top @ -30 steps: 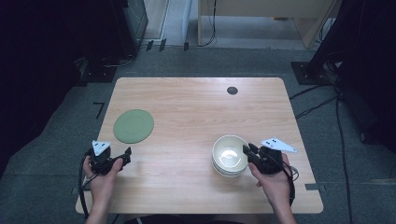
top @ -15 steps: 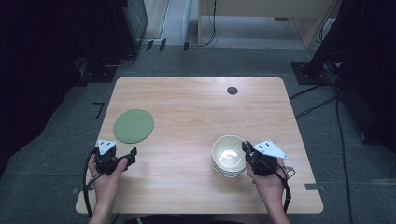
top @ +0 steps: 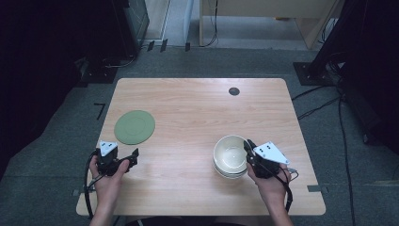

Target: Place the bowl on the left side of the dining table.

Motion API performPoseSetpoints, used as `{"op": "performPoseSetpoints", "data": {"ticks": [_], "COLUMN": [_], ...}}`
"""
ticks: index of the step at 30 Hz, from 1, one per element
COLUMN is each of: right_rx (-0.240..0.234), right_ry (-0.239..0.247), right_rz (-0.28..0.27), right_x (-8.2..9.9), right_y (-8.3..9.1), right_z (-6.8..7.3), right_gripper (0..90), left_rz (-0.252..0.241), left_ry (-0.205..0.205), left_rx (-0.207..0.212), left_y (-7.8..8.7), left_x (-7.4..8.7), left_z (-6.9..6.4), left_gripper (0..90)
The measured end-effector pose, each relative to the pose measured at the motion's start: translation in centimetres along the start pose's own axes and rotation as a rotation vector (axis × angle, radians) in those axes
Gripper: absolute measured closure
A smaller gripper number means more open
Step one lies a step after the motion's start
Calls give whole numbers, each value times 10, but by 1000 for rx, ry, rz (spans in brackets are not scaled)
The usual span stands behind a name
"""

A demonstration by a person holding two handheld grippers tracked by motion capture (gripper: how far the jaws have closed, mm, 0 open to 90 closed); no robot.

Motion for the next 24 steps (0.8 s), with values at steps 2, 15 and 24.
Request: {"op": "performPoseSetpoints", "data": {"ticks": [2, 15, 24], "right_rx": [-10, 53, 61], "right_ry": [-27, -92, -40], "right_rz": [69, 235, 74], "right_x": [1, 8, 0], "right_y": [0, -4, -1], "right_z": [1, 3, 2], "right_gripper": [761, 831, 846], "left_rz": [0, -3, -44], "left_ry": [0, -17, 13], "left_rx": [-1, 22, 75], "left_y": [0, 2, 11], "left_x": [0, -2, -8], "left_z": [-1, -10, -17], "left_gripper": [180, 181, 167]}}
Point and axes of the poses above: each handheld gripper's, and its own axes: y roughly backward along the jaws, x roughly out of its underside, z roughly to its left, the point moved 8 cm from there along -y, roughly forward along the jaws, and after that the axes turned 14 degrees about z, right-handed, at the moved point
